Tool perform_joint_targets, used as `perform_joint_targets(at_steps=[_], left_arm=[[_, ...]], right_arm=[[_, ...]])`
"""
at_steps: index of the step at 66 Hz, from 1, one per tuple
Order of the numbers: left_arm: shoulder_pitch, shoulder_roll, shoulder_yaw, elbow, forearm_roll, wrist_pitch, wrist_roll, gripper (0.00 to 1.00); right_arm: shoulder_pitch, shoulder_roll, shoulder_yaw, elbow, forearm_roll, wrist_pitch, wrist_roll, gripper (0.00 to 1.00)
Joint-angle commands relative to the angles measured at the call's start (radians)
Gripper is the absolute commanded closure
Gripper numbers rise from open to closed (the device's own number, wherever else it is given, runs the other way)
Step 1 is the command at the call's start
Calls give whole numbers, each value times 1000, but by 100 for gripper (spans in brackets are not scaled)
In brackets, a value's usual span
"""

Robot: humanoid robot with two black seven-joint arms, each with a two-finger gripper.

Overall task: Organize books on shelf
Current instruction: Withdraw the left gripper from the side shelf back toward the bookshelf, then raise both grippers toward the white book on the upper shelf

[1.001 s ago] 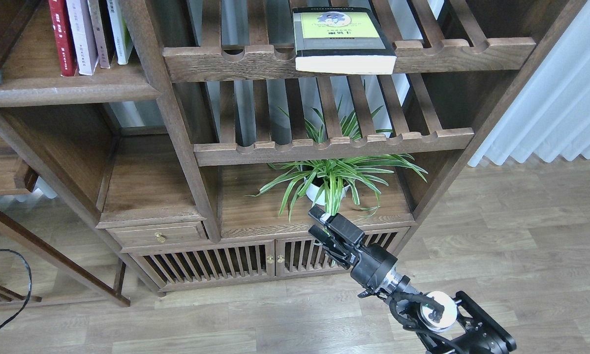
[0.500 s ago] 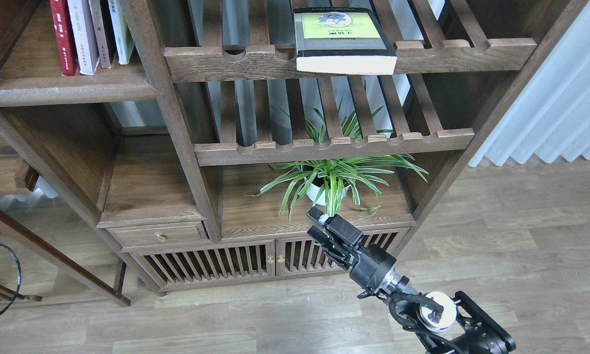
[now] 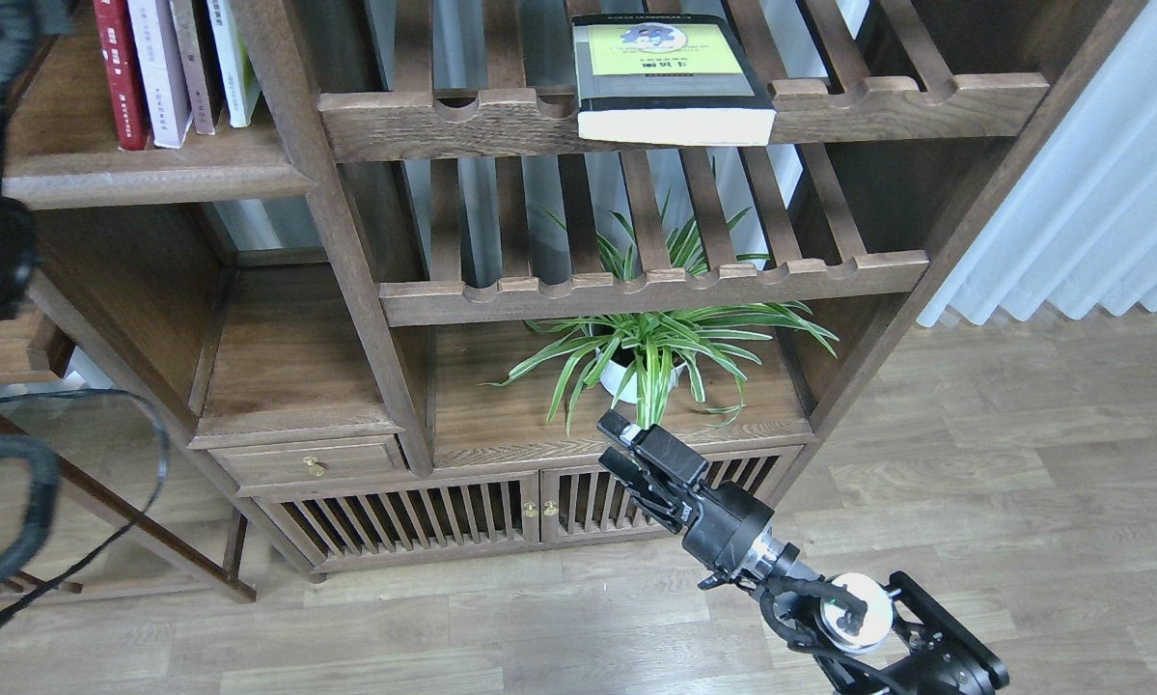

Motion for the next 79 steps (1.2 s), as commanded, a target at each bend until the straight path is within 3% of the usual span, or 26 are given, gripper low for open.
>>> perform_joint_targets(at_steps=[1, 20, 39, 49, 58, 63, 65, 67, 79], left_arm=[[-19, -68, 3, 0, 0, 29, 0, 6], [-39, -153, 38, 0, -1, 103, 1, 7], [56, -153, 172, 2, -31, 95, 4, 7], [62, -153, 234, 0, -69, 92, 43, 6], [65, -153, 256, 0, -95, 92, 52, 6], [85, -153, 264, 0, -98, 80, 81, 6], [123, -153, 282, 0, -98, 52, 124, 6], [139, -153, 294, 0, -98, 43, 130, 6], [209, -153, 348, 0, -98, 3, 130, 6]], right_arm=[[0, 0, 1, 0, 0, 0, 2, 9], [0, 0, -1, 0, 1, 0, 2, 9], [6, 0, 13, 1, 6, 0, 3, 6], [9, 0, 14, 9, 9, 0, 3, 6], [11, 0, 16, 15, 11, 0, 5, 6], [15, 0, 31, 26, 11, 0, 5, 6], [23, 0, 44, 35, 14, 0, 3, 6], [28, 0, 45, 40, 14, 0, 3, 6], [49, 0, 85, 67, 24, 0, 5, 4]])
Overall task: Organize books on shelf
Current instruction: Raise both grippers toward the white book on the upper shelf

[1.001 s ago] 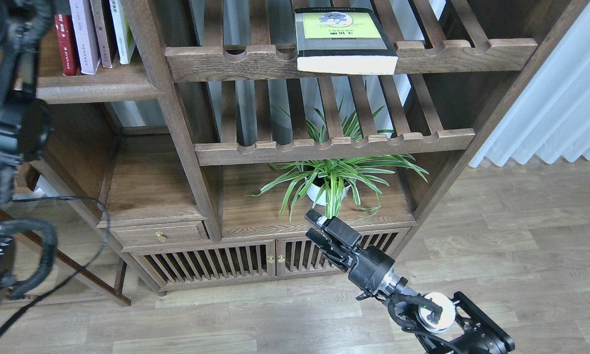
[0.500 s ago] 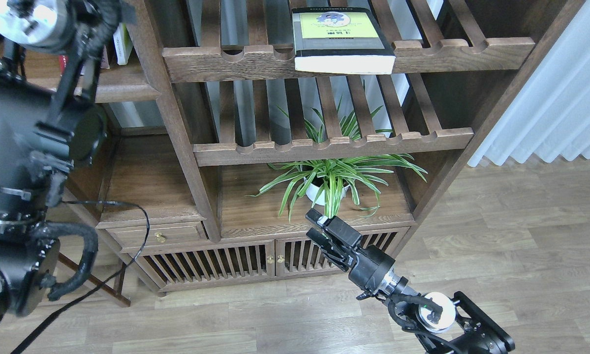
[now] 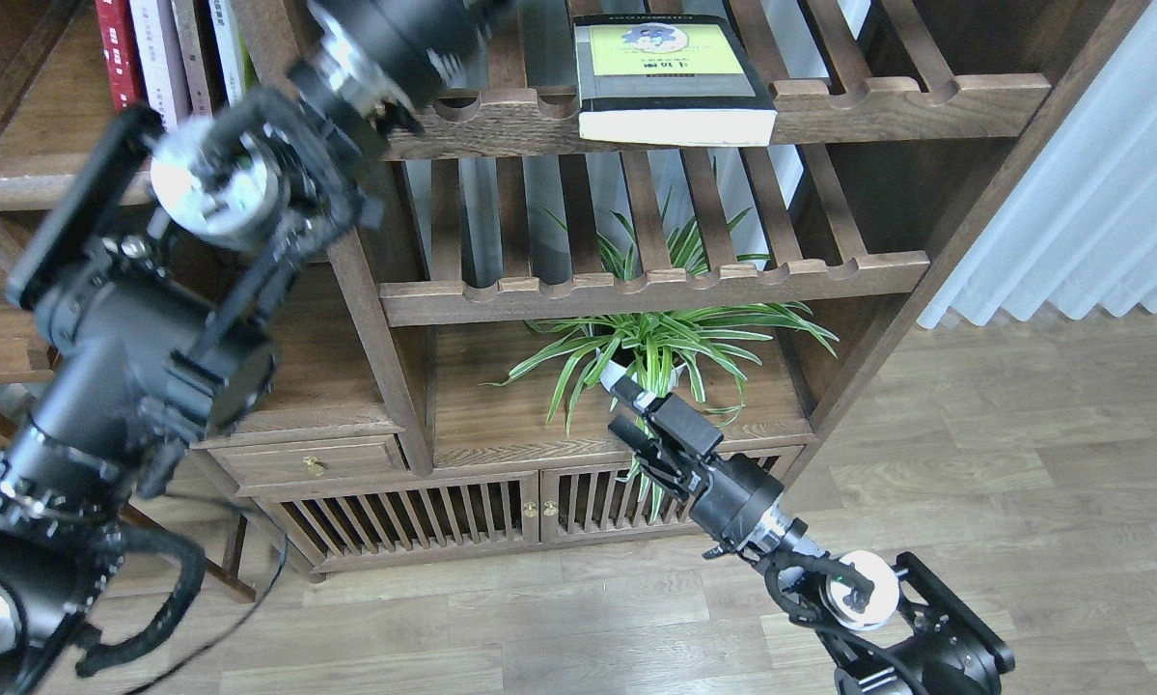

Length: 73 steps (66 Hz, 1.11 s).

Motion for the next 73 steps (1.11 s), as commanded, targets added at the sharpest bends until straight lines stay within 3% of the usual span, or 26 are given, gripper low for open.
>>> perform_joint_targets(at_steps=[1, 28, 50, 73], left_arm=[[48, 0, 33, 0, 0, -31, 5, 6], [184, 0, 139, 0, 4, -157, 8, 7], [252, 0, 154, 0, 6, -227, 9, 8], [384, 190, 160, 0, 6, -390, 6, 8]], right_arm=[[15, 0, 33, 24, 10, 0, 0, 4], [55, 0, 139, 122, 30, 0, 0, 5], [107, 0, 163, 140, 30, 0, 43, 5], [124, 0, 168, 159, 30, 0, 49, 5]])
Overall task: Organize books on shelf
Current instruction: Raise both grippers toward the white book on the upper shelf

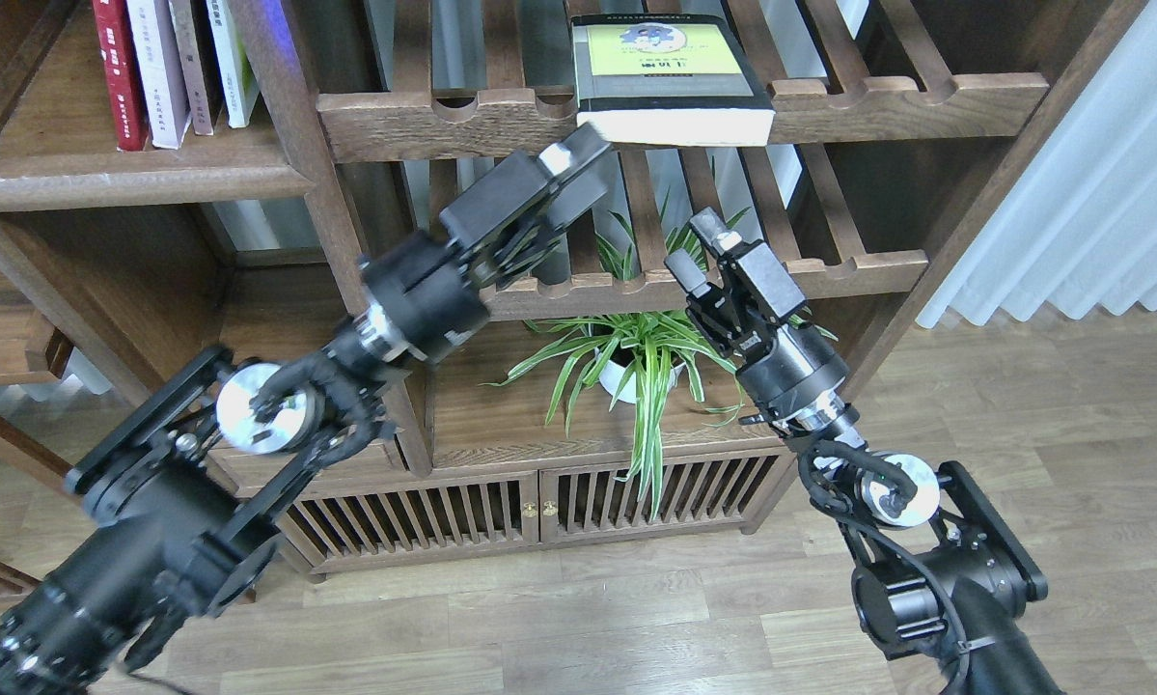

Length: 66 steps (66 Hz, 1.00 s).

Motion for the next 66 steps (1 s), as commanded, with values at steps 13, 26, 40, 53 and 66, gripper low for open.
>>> perform_joint_targets(at_steps=[13, 26, 40, 53, 66], left_arm=[[46, 94, -15, 0, -2, -52, -4, 8], [64, 103, -18, 0, 0, -52, -4, 8], [104, 112, -25, 2, 1, -52, -4, 7], [106, 117, -33, 2, 1, -52, -6, 7], [107, 115, -39, 2, 1, -52, -8, 7]], right_arm=[[51, 0, 0, 21, 0, 0, 8, 6], [88, 0, -1, 41, -2, 0, 15, 6], [105, 0, -15, 64, -9, -2, 14, 7], [143, 0, -15, 66, -14, -74, 15, 7], [185, 0, -14, 55, -17, -165, 17, 8]])
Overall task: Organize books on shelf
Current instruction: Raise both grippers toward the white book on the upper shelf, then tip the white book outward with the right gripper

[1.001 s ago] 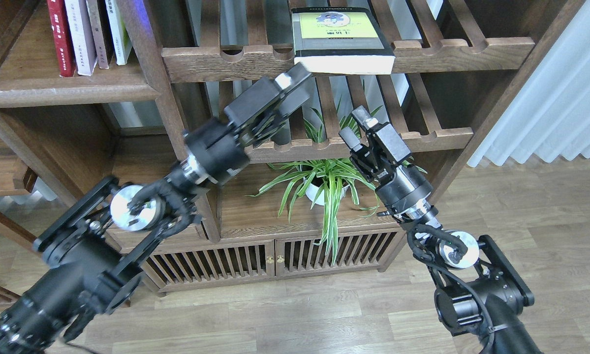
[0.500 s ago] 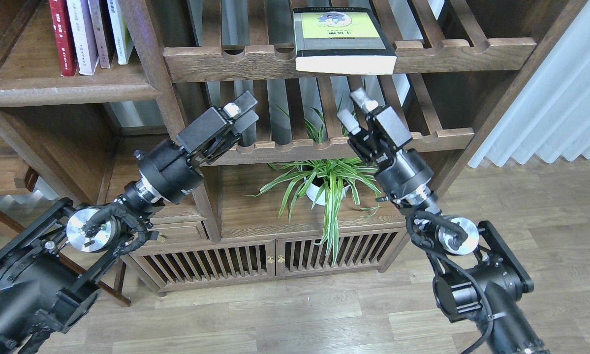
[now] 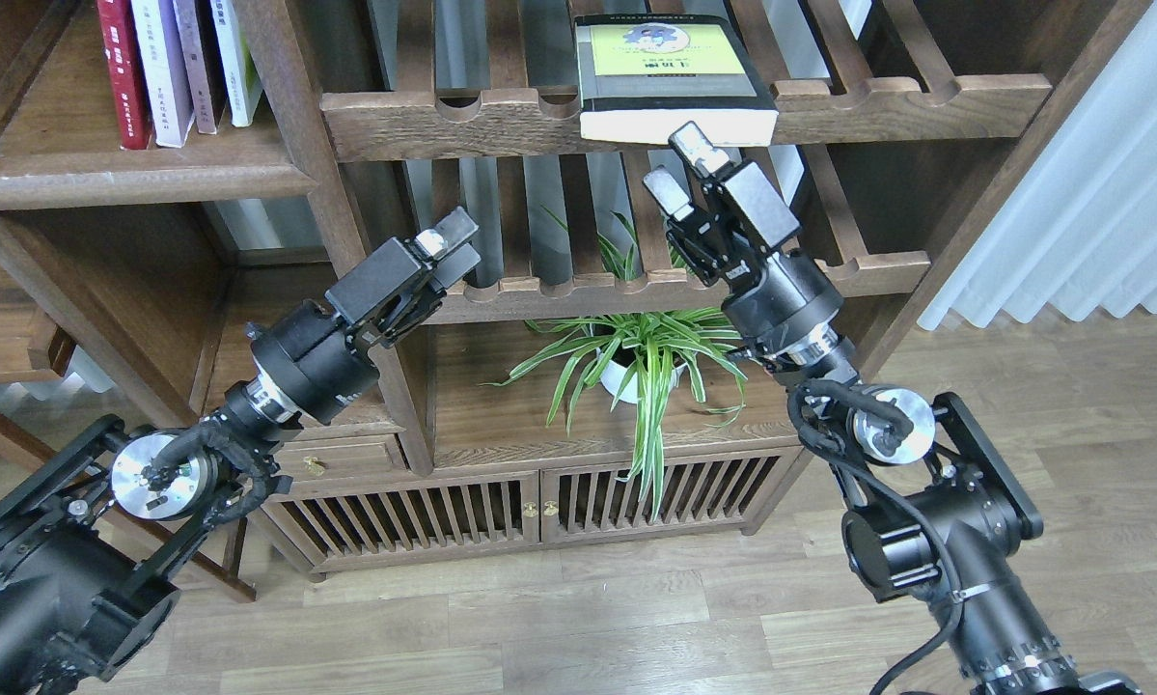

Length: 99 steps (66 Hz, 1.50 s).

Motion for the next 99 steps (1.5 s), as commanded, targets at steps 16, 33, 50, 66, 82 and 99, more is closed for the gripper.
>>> perform_joint_targets(at_steps=[16, 33, 50, 66, 82, 99], left_arm=[[2, -3, -1, 0, 0, 0, -4, 7], [3, -9, 6, 0, 0, 0, -4, 7], [2, -11, 6, 0, 0, 0, -6, 7], [3, -11, 7, 0, 0, 0, -6, 7], [3, -15, 10, 0, 0, 0, -6, 7], [2, -15, 7, 0, 0, 0, -6, 7]], right_arm=[[45, 0, 3, -33, -5, -37, 6, 8], [60, 0, 12, -35, -5, -39, 11, 12], [77, 0, 17, -75, -6, -70, 14, 16], [103, 0, 17, -99, -6, -74, 45, 19], [106, 0, 17, -101, -2, -74, 49, 29], [95, 0, 18, -98, 17, -50, 51, 59]])
